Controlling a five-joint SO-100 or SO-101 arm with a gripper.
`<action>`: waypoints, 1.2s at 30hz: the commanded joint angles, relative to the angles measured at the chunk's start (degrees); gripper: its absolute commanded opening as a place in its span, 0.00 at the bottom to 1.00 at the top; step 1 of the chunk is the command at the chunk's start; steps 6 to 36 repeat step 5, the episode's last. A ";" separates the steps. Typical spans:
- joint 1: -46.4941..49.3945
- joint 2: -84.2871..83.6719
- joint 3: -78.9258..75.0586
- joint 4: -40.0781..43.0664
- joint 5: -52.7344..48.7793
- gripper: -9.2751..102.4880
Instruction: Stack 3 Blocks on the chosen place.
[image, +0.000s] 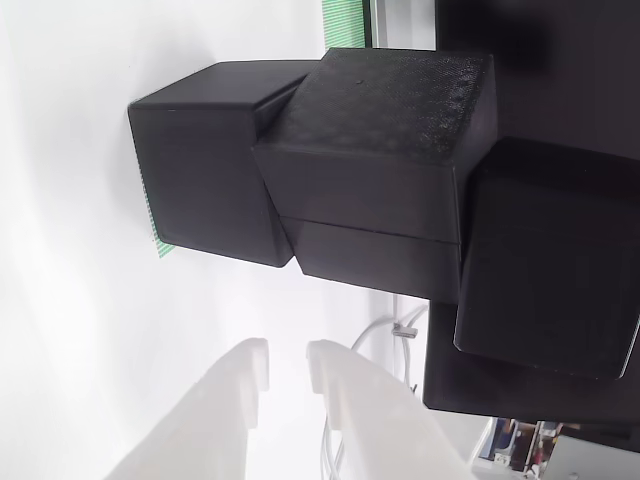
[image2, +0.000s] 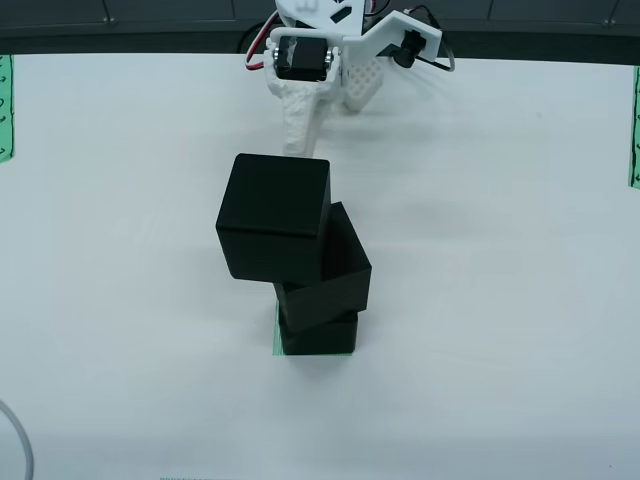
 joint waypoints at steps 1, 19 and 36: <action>-0.44 0.70 1.58 -0.97 -0.44 0.08; -0.44 0.70 1.58 -0.97 -0.44 0.08; -0.44 0.70 1.58 -0.97 -0.44 0.08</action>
